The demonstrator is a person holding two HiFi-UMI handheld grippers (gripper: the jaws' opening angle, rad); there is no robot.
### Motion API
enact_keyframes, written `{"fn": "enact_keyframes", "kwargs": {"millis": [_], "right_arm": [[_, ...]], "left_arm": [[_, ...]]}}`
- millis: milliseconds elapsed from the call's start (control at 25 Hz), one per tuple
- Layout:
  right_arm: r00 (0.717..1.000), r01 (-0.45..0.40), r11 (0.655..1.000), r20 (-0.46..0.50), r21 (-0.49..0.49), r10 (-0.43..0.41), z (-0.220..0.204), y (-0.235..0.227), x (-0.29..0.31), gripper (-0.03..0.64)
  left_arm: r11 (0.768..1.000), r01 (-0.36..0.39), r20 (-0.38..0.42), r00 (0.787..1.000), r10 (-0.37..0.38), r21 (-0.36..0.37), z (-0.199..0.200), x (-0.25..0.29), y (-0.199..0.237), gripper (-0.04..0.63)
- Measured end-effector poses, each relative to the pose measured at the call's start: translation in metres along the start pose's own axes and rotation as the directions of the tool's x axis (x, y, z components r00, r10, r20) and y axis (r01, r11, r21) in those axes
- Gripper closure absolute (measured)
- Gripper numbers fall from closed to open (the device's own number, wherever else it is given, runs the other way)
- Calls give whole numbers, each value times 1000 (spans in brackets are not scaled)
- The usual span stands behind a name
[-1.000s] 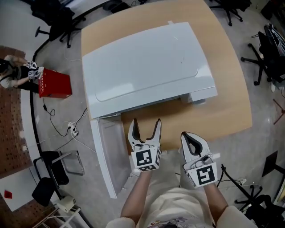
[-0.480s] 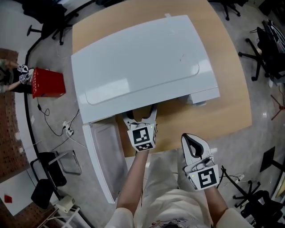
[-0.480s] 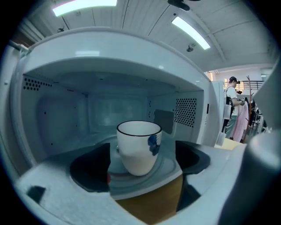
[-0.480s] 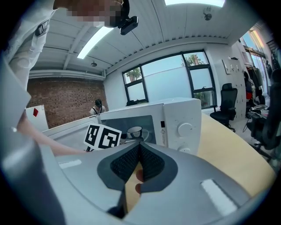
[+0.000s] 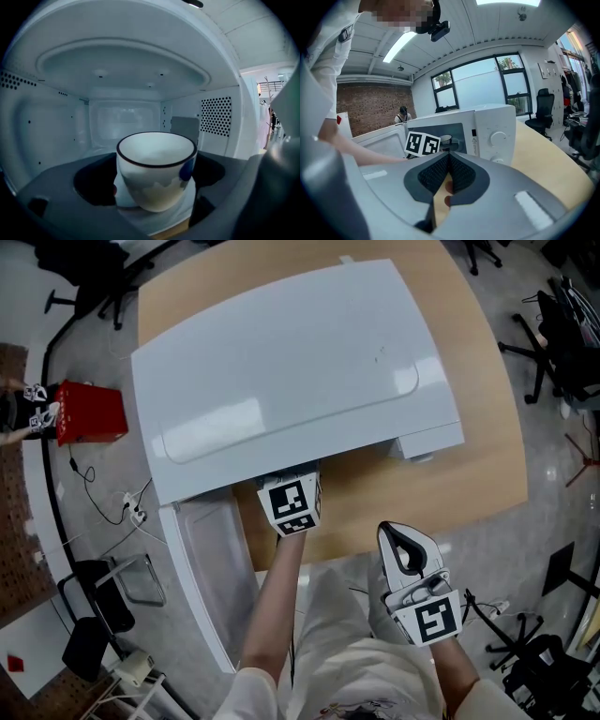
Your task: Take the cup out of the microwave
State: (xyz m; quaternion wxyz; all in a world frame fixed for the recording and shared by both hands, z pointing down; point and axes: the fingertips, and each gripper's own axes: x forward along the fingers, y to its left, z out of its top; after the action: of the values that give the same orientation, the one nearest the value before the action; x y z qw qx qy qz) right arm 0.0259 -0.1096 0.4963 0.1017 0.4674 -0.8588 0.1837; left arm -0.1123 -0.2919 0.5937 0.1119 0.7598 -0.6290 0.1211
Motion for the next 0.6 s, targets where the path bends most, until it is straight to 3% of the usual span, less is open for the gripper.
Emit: {"fn": "enact_keyframes", "kwargs": {"millis": [120, 240, 600], "right_arm": [[1000, -3, 1000, -6, -1, 3, -1, 0, 0, 609], [1000, -12, 1000, -29, -15, 12, -5, 0, -2, 609], [1000, -3, 999, -20, -36, 3, -1, 1, -4, 609]], "left_arm": [[999, -17, 8, 1000, 17, 42, 0, 5, 1, 130], [997, 3, 18, 1000, -4, 73, 2, 7, -3, 192], [998, 7, 23, 1000, -8, 55, 4, 1, -2, 193]]}}
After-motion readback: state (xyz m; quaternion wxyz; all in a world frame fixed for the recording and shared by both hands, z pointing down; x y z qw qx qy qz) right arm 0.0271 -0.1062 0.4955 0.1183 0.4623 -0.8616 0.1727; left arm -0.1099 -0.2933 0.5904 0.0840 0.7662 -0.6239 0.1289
